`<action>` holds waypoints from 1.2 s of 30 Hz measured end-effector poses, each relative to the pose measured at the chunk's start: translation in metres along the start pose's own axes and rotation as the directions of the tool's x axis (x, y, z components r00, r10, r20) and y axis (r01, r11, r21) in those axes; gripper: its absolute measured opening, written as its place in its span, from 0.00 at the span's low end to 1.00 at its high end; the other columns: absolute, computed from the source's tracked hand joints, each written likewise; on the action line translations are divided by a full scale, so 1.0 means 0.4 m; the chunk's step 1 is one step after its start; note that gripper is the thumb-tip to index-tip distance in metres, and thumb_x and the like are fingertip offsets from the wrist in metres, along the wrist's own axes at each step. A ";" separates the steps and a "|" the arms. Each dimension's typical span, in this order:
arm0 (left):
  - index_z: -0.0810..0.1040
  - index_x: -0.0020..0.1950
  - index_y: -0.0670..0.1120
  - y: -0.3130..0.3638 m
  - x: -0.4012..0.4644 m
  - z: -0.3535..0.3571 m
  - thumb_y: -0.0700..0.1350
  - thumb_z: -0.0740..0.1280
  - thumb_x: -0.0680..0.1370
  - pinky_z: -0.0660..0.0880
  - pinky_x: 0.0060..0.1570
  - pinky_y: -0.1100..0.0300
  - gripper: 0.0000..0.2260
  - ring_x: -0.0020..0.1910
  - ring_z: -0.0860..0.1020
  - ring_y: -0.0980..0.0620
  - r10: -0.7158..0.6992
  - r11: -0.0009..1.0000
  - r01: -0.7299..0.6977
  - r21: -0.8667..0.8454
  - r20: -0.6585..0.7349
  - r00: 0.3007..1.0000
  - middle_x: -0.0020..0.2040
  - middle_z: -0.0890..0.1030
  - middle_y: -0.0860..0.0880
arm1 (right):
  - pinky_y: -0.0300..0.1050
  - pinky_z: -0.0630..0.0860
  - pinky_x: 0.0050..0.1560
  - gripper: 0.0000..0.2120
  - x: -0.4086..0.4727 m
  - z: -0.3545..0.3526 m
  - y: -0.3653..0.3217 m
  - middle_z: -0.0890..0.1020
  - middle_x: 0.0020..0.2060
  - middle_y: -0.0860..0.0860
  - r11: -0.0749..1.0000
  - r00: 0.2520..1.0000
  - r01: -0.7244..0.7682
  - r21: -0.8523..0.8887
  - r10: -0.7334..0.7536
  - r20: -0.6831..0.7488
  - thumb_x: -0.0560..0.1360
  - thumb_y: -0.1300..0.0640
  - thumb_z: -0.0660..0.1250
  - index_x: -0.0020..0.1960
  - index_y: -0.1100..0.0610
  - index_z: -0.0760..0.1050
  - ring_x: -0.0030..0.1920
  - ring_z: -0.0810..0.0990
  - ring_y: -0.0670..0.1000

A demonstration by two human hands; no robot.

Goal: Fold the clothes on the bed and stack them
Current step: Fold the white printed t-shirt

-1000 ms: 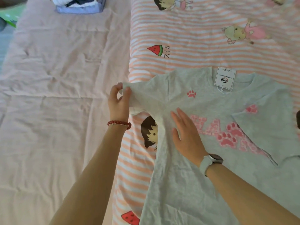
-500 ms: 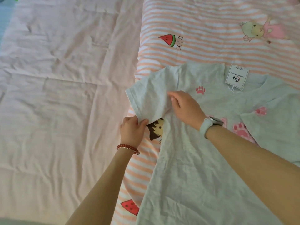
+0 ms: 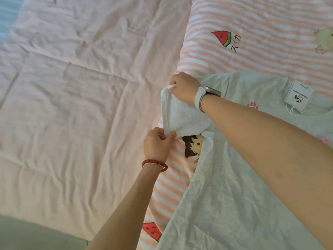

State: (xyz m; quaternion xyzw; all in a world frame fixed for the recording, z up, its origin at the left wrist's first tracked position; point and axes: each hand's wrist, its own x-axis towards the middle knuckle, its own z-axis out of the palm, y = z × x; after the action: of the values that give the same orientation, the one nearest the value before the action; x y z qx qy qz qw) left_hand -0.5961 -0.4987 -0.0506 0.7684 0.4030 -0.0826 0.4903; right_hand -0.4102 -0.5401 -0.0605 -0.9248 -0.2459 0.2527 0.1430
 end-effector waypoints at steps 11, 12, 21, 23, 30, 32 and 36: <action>0.76 0.43 0.44 0.048 0.048 -0.030 0.44 0.72 0.71 0.74 0.43 0.60 0.07 0.42 0.76 0.49 -0.186 0.973 0.211 -0.091 0.222 0.957 0.41 0.78 0.48 | 0.25 0.63 0.51 0.14 -0.084 0.018 -0.019 0.74 0.59 0.58 0.879 0.975 0.112 0.464 -0.007 -0.223 0.78 0.67 0.56 0.61 0.63 0.74 0.54 0.74 0.51; 0.77 0.39 0.44 0.051 0.042 -0.036 0.43 0.71 0.72 0.73 0.42 0.61 0.05 0.40 0.76 0.50 -0.169 0.966 0.206 -0.153 0.224 0.960 0.39 0.78 0.48 | 0.23 0.64 0.49 0.14 -0.100 0.015 -0.020 0.75 0.57 0.57 0.855 0.965 0.118 0.505 0.021 -0.262 0.78 0.67 0.57 0.60 0.63 0.75 0.51 0.72 0.48; 0.72 0.52 0.44 0.194 -0.046 0.068 0.41 0.60 0.74 0.73 0.47 0.61 0.08 0.48 0.75 0.53 0.479 0.817 -0.456 -0.353 -0.027 0.878 0.50 0.76 0.52 | 0.41 0.76 0.45 0.10 -0.401 -0.058 0.213 0.80 0.43 0.52 0.113 0.731 -0.014 0.993 0.679 -0.067 0.79 0.64 0.55 0.51 0.56 0.75 0.42 0.78 0.49; 0.72 0.52 0.39 0.231 -0.071 0.141 0.39 0.60 0.73 0.71 0.52 0.63 0.09 0.63 0.71 0.53 0.739 0.670 -0.711 -0.213 0.106 0.665 0.66 0.71 0.47 | 0.41 0.75 0.46 0.09 -0.474 -0.054 0.282 0.80 0.46 0.53 -0.005 0.637 -0.002 1.000 0.771 0.005 0.80 0.62 0.56 0.54 0.57 0.74 0.45 0.78 0.50; 0.81 0.46 0.45 0.238 -0.111 0.329 0.52 0.57 0.72 0.66 0.60 0.50 0.16 0.55 0.78 0.44 0.574 0.364 -0.919 0.155 0.739 0.352 0.51 0.82 0.48 | 0.46 0.74 0.52 0.15 -0.631 -0.035 0.425 0.77 0.49 0.58 -0.191 0.538 0.051 0.980 0.832 0.134 0.79 0.64 0.57 0.65 0.62 0.67 0.46 0.76 0.53; 0.81 0.47 0.42 0.239 -0.091 0.335 0.44 0.62 0.72 0.71 0.55 0.49 0.11 0.52 0.79 0.41 0.710 0.376 -0.896 0.234 0.549 0.441 0.51 0.82 0.44 | 0.42 0.73 0.44 0.13 -0.638 -0.025 0.442 0.77 0.43 0.59 -0.142 0.562 0.021 0.990 0.820 0.106 0.78 0.66 0.58 0.62 0.64 0.69 0.39 0.74 0.49; 0.77 0.59 0.42 0.258 -0.040 0.349 0.40 0.63 0.76 0.64 0.63 0.45 0.12 0.65 0.70 0.41 0.690 0.368 -0.782 0.502 0.416 0.592 0.64 0.75 0.43 | 0.48 0.76 0.53 0.12 -0.635 0.004 0.457 0.79 0.50 0.56 0.137 0.619 -0.177 0.975 0.785 0.002 0.77 0.63 0.61 0.60 0.60 0.72 0.47 0.77 0.50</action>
State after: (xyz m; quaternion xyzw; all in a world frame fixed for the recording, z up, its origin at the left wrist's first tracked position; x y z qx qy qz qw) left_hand -0.4969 -0.6417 -0.0421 0.9751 -0.0720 -0.0384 0.2061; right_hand -0.5321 -0.8271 -0.0323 -0.7230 0.3238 0.1136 0.5996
